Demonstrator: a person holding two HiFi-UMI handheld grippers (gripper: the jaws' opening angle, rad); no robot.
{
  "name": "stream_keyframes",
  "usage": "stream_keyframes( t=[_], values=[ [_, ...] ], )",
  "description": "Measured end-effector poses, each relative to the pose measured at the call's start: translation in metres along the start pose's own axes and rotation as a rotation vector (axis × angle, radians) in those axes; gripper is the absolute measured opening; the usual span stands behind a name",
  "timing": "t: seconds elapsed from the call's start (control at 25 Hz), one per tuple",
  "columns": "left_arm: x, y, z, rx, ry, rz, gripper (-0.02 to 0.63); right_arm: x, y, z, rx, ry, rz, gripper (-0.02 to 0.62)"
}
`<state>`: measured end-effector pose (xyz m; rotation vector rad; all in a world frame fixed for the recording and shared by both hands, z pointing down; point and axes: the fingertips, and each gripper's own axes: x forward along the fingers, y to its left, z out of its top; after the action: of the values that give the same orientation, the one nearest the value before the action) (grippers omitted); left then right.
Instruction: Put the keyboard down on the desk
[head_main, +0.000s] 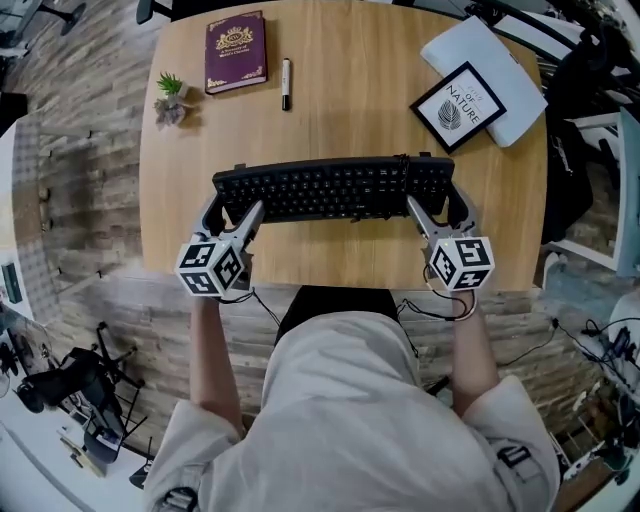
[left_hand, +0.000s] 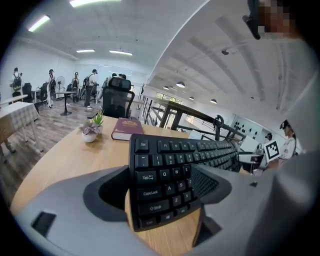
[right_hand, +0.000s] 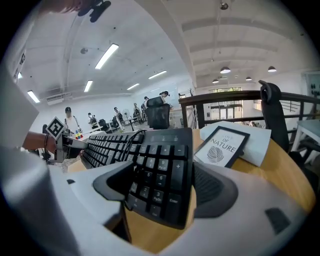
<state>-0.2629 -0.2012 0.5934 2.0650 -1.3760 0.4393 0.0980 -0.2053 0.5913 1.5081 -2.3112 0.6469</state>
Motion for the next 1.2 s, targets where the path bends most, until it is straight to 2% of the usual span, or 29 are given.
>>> stream_keyframes(
  t=[0.92, 1.2],
  values=[
    [0.037, 0.039, -0.04, -0.046, 0.165, 0.056, 0.387, 0.062, -0.006, -0.066, 0.13, 0.213, 0.066, 0.367],
    [0.037, 0.05, -0.04, -0.058, 0.179, 0.084, 0.387, 0.08, -0.002, -0.078, 0.168, 0.266, 0.094, 0.367]
  ],
)
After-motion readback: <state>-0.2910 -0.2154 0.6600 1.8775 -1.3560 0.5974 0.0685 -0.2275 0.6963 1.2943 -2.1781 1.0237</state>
